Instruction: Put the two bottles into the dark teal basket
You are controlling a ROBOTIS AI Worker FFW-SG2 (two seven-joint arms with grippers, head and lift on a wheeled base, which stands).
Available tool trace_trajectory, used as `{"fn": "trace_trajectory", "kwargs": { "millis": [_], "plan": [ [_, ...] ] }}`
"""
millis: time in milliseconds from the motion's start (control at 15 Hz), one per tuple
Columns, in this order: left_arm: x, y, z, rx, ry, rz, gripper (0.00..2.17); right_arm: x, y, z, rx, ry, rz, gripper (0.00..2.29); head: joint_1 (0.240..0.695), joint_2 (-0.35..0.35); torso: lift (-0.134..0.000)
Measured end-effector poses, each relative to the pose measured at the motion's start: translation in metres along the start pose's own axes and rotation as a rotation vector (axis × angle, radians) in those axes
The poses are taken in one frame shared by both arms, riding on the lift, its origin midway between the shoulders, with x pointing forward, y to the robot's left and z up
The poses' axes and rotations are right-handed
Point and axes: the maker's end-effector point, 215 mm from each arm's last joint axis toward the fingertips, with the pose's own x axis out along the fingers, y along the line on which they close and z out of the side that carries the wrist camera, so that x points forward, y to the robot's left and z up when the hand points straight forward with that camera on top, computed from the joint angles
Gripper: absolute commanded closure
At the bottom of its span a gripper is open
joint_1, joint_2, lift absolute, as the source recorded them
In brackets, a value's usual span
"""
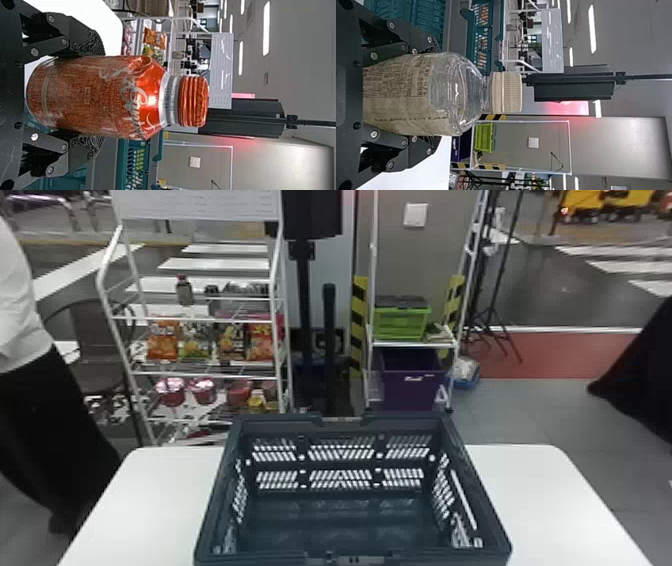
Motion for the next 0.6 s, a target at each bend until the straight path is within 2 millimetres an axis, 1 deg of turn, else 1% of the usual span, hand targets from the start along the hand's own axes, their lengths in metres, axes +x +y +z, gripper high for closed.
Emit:
{"fn": "trace_trajectory", "kwargs": {
  "millis": [267,600],
  "plan": [
    [-0.0001,-0.0006,0.0016,-0.002,-0.002,-0.004,2.15,0.0005,0.0001,0.0016,0.0,-0.001,0.001,2.02,0.499,0.0,0.0],
    [0.0025,-0.0001,-0.0015,0.005,-0.004,-0.003,2.15,-0.0001,-0.0005,0.0016,-0.002,-0.003,0.0,2.02,0.499,0.0,0.0]
  ]
}}
